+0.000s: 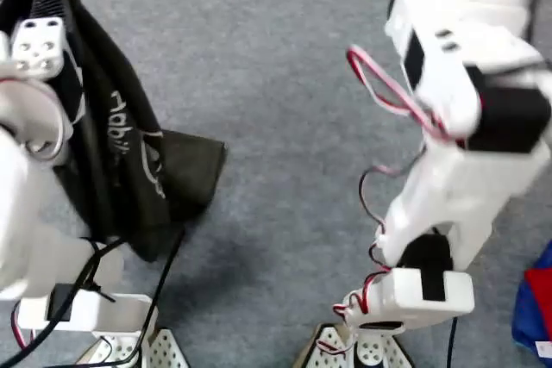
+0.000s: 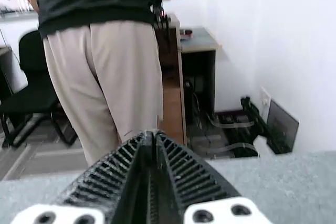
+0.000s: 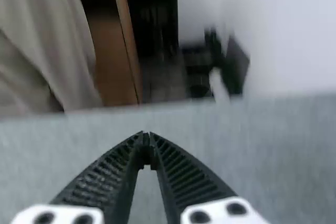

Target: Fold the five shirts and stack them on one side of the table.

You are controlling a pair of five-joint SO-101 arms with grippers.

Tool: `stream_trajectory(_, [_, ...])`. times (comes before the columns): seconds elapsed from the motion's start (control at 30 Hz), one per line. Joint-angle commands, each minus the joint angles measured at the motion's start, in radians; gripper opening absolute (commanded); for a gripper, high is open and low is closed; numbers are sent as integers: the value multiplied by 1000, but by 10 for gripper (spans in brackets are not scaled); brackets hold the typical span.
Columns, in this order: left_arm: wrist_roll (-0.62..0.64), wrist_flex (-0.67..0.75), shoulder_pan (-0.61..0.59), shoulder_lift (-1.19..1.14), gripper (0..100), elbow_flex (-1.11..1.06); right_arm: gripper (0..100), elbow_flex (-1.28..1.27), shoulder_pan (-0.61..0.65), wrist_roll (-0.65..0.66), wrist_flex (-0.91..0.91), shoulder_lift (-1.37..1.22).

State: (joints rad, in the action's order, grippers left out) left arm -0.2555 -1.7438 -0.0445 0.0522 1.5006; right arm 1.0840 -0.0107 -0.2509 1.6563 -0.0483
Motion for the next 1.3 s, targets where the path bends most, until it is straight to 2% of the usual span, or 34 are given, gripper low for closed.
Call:
stream_trajectory(0.0, [103, 118, 77, -31, 20, -106, 9, -104, -96, 6, 5, -1])
stream_trajectory(0.1, [249, 275, 158, -54, 20, -167, 9, -179, -211, 6, 5, -1])
stream_trajectory(0.17, [298, 379, 262, -64, 20, -203, 9, -220, -288, 6, 5, 1])
stream_trajectory(0.4, [296, 647, 664, -77, 20, -278, 9, -344, -513, 11, 6, 5])
stream_trajectory(0.53, [180, 730, 861, -77, 20, -273, 9, -418, -559, 12, 5, 5])
stream_trajectory(0.63, [81, 729, 948, -68, 20, -276, 9, -456, -552, 6, 5, 5])
stream_trajectory(0.73, [64, 672, 939, -68, 20, -269, 9, -464, -527, 6, 5, 5])
stream_trajectory(0.87, [66, 528, 812, -68, 20, -269, 9, -461, -495, 6, 3, 7])
stream_trajectory(1.27, [61, 52, 261, -81, 20, -296, 9, -461, -323, 14, 29, 7])
